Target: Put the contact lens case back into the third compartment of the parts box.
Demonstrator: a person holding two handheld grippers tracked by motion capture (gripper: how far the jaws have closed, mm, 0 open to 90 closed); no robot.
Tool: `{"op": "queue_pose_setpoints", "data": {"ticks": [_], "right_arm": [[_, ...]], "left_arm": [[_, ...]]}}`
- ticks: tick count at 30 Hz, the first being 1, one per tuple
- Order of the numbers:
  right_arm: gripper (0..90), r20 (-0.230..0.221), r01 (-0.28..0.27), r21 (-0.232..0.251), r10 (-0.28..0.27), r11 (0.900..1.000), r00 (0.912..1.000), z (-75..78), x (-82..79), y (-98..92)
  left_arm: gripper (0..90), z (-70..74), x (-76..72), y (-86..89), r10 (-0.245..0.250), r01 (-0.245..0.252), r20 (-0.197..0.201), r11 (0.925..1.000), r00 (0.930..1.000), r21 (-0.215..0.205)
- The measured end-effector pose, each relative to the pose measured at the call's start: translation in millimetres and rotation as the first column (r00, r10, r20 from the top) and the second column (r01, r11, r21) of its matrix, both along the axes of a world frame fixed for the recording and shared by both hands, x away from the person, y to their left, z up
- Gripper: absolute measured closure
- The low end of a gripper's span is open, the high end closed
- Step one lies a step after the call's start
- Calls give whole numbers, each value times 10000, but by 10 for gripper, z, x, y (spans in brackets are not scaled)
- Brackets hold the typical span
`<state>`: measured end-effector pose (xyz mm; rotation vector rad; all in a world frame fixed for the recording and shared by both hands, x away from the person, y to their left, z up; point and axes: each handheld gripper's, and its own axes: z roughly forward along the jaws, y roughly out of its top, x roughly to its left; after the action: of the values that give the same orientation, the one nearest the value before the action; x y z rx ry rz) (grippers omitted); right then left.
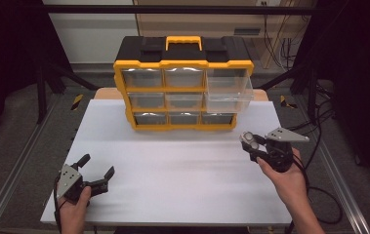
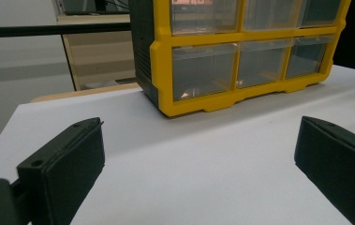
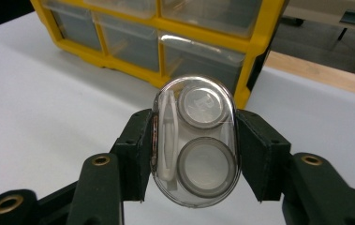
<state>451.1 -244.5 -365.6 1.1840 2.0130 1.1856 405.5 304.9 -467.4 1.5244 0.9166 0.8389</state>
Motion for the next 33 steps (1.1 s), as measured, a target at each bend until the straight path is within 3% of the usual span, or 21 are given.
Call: {"op": "queue_pose_setpoints", "data": {"ticks": [10, 19, 33], "right_arm": [[493, 477, 204, 121, -210, 9997, 9986, 288, -7, -106], [493, 689, 151, -150, -140, 9998, 9975, 423, 13, -99], [493, 1255, 305, -176, -280, 9994, 9917, 731, 39, -139]], "left_arm": [[16, 4, -3, 4, 9, -9, 11, 10000, 10000, 0], [15, 9, -10, 18, 109, -109, 51, 9999, 9999, -12], [15, 8, -11, 34, 191, -191, 35, 9998, 9998, -116]]}}
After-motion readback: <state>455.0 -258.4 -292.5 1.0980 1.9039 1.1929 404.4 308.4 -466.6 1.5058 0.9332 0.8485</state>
